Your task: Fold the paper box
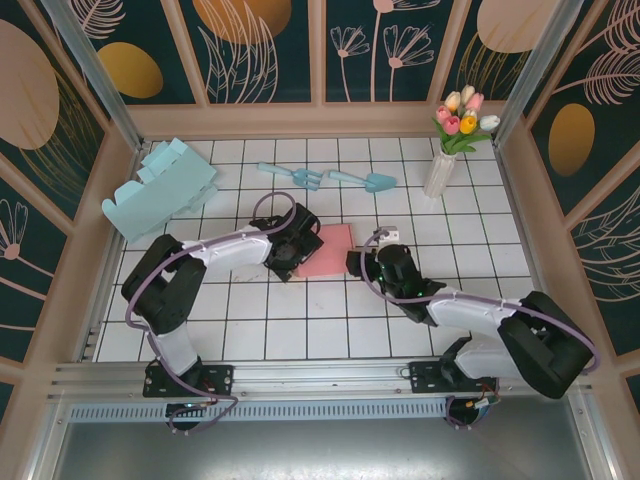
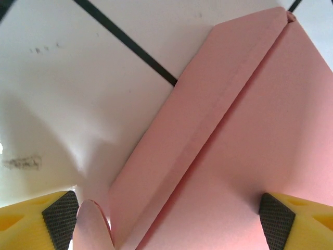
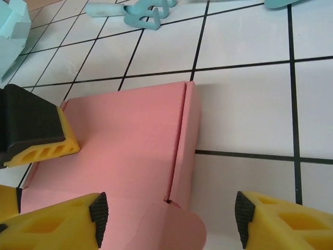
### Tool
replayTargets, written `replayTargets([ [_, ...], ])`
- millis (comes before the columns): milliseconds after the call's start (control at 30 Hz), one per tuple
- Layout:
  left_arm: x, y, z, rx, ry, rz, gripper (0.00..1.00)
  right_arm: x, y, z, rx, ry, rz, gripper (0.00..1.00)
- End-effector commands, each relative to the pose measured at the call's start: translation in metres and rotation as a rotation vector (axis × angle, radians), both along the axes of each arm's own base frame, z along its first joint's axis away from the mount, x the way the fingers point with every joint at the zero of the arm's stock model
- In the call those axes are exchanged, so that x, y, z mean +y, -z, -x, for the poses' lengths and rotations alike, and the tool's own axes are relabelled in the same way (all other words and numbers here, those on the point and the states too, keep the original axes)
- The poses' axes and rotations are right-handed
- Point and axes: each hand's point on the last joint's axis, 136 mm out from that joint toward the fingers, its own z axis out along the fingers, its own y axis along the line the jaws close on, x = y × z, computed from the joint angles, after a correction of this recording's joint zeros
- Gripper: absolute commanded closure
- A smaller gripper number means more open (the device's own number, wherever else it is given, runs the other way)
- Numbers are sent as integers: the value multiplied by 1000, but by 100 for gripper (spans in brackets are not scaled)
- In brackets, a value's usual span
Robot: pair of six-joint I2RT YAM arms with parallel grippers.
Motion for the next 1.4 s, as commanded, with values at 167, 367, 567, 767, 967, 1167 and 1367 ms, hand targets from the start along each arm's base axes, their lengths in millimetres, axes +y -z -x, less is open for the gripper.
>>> replayTargets([
  [167,21,14,-3,31,57,-120,10,28,6,-41,35,-67,51,30],
  [367,27,6,-13,-22,101,-159,10,32,22,-76,92,-49,38,35],
  [567,36,-15,-36,-119,127,-239,10,34,47,-81,145,-31,21,45],
  [767,40,-30,-33,-121,99,-234,8,28,70,-72,176,12,9,50],
  [967,43,-29,-27,-101,54,-213,8,29,75,-67,181,17,32,50],
  [1167,28,-3,-5,4,10,-73,8,30,77,-66,192,28,21,50],
  [1367,15,-1,5,55,-16,6,9,28,80,-62,204,46,10,50],
])
